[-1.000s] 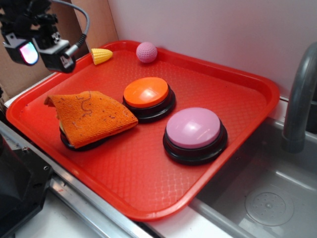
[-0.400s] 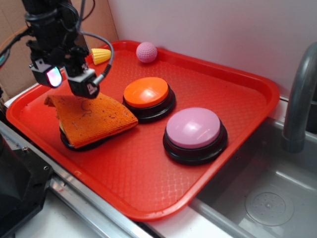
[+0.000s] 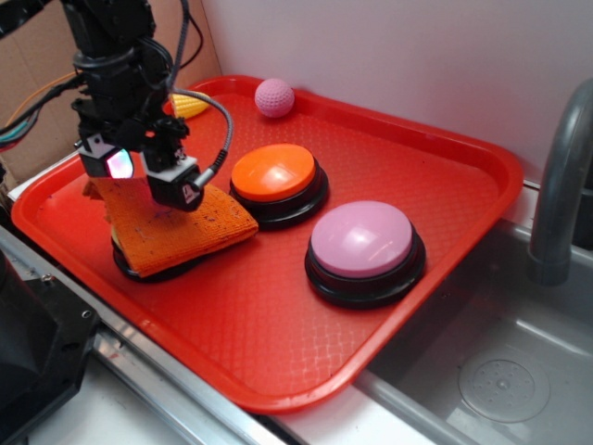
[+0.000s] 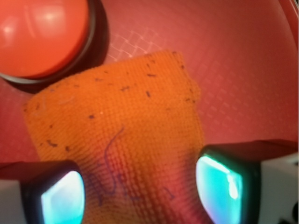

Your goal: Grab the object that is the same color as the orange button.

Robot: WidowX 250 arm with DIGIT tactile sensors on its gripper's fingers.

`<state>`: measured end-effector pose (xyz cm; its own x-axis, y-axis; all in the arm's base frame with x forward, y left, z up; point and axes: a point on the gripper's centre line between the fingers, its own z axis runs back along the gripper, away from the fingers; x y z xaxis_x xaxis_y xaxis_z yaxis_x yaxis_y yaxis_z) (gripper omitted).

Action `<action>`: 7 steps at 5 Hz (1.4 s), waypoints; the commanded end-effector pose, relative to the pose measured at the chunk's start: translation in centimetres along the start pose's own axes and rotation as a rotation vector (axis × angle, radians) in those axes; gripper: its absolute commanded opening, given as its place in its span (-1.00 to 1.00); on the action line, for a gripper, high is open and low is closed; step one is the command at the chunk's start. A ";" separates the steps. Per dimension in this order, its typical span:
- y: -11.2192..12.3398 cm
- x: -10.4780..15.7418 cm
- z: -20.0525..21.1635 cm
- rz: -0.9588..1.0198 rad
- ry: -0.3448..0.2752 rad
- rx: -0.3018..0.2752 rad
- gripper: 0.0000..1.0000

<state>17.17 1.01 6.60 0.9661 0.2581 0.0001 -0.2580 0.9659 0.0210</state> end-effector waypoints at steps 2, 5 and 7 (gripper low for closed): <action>0.2 0.2 -0.3 0.071 0.006 0.038 -1.00; 1.7 1.1 3.0 0.087 -0.025 0.044 -1.00; 5.3 2.4 10.4 0.116 -0.096 -0.030 -1.00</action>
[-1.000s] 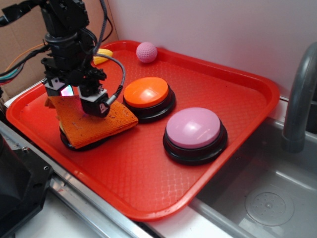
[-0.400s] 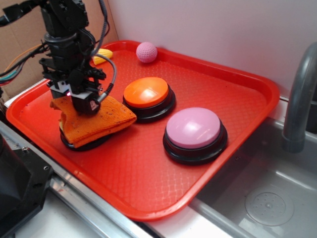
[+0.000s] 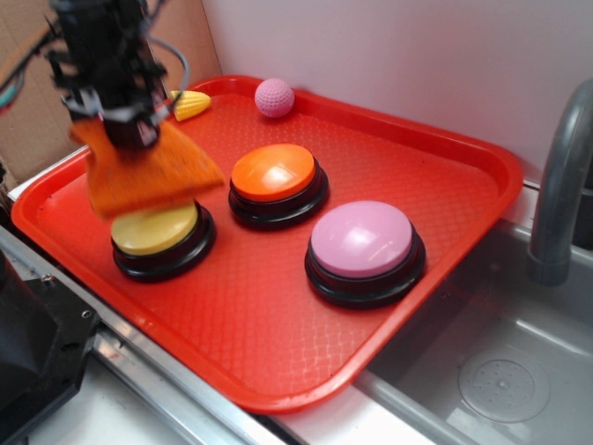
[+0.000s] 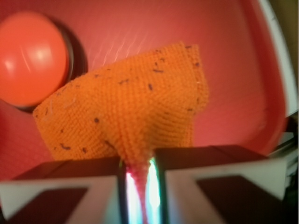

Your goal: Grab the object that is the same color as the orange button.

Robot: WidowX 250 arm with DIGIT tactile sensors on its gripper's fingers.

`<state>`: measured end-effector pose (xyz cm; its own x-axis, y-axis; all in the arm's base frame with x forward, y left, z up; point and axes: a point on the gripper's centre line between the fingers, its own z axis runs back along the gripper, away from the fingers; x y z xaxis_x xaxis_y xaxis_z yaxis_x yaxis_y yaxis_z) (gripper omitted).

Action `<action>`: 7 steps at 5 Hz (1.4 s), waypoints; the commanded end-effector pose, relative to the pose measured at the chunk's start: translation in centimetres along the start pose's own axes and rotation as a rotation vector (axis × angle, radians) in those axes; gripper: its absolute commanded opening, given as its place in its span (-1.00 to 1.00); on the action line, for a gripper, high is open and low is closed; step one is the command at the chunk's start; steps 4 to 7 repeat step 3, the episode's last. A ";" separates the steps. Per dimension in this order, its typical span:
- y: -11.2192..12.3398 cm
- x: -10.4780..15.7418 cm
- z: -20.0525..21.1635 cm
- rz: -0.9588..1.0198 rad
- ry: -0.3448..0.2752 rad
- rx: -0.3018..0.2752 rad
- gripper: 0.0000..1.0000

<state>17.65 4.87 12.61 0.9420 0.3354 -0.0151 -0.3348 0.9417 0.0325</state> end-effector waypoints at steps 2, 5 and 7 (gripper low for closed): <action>1.2 1.9 8.0 0.000 -0.214 -0.088 -1.00; 2.3 1.9 6.9 0.083 -0.151 -0.054 -1.00; 2.3 1.9 6.9 0.083 -0.151 -0.054 -1.00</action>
